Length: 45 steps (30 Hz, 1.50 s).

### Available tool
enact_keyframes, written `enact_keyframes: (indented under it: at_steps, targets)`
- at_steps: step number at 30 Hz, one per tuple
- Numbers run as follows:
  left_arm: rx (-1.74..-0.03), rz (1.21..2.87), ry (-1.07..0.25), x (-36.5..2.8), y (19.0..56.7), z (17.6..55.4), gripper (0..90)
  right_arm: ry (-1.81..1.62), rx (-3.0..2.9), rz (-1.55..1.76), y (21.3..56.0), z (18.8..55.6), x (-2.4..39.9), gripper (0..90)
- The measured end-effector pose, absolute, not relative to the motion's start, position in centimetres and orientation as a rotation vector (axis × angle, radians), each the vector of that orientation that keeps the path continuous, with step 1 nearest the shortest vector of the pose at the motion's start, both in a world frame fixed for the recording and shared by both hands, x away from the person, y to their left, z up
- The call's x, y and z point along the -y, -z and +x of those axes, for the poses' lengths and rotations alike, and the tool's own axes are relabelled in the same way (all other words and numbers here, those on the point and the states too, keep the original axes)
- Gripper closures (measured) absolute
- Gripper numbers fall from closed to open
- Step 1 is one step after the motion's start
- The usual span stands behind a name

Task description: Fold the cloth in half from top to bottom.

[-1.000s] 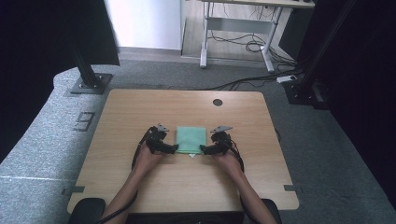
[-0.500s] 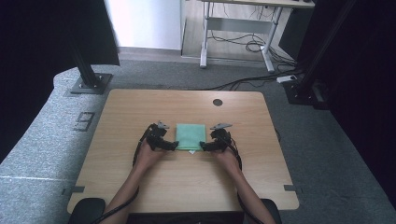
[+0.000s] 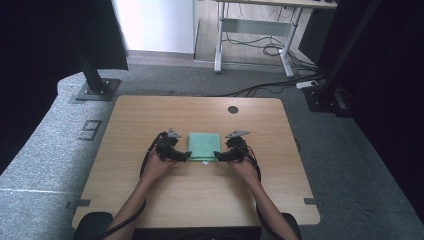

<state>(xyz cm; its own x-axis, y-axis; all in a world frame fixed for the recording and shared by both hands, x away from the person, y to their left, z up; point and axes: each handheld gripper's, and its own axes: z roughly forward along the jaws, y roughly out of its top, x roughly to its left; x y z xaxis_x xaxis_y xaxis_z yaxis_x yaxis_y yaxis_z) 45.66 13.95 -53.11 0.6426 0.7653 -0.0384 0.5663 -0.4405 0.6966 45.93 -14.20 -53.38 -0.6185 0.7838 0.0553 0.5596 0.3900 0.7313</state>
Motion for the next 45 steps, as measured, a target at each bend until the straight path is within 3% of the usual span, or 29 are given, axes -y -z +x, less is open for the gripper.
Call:
enact_keyframes:
  at_steps: [21,45]
  targets:
    - [-0.915,2.185,-0.411,-14.2,50.5,42.4,0.9,-1.063,-2.385,1.06,50.8,43.0,14.8,2.2]
    - [-0.879,2.182,-0.463,-16.5,49.4,39.4,0.0,-1.071,-2.364,1.037,49.5,40.3,17.8,0.0]
